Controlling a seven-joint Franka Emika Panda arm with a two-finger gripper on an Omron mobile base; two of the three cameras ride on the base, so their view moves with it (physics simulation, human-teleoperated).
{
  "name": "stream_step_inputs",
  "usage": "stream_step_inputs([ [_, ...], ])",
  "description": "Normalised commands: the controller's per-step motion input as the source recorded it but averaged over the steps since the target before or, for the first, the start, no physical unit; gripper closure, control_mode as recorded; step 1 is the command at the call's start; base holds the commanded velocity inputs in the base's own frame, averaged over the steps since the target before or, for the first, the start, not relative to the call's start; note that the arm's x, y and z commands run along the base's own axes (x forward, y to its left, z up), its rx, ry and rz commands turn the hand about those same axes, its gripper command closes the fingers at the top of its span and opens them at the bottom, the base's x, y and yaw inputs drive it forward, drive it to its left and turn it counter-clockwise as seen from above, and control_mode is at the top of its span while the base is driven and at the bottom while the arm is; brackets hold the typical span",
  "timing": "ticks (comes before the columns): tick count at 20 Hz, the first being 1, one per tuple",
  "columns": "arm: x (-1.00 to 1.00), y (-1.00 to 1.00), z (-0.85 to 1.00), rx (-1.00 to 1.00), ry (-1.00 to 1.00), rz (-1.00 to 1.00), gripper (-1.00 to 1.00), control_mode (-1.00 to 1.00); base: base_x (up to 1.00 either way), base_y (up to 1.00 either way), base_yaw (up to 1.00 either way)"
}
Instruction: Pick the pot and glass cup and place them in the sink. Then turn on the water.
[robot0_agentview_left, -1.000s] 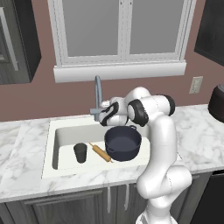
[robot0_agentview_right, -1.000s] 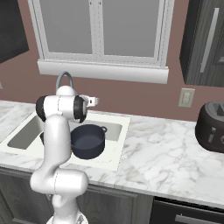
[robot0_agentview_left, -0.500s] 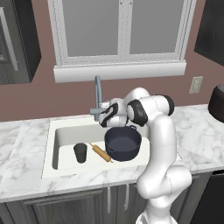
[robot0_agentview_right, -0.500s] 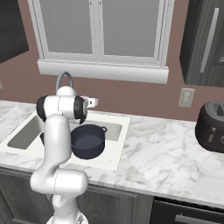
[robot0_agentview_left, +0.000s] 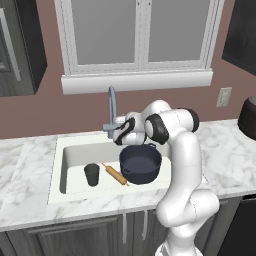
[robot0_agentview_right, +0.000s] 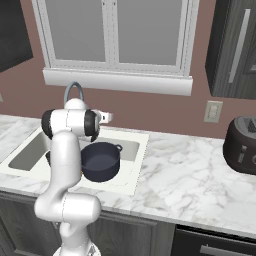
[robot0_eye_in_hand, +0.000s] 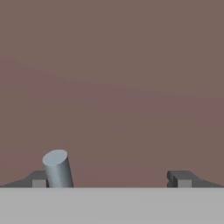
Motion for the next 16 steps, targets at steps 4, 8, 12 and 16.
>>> stream_step_inputs([
  [4, 0.00, -0.14, 0.00, 0.08, 0.00, -0.03, -1.00, -1.00, 0.00, 0.00, 0.00],
  [8, 0.00, -0.26, 0.00, 0.11, 0.00, -0.04, -1.00, -1.00, 0.00, 0.00, 0.00],
  [12, 0.00, -0.40, 0.00, 0.15, 0.00, -0.05, -1.00, -1.00, 0.00, 0.00, 0.00],
  [16, 0.00, -0.46, 0.00, 0.14, 0.00, -0.02, -1.00, -1.00, 0.00, 0.00, 0.00],
])
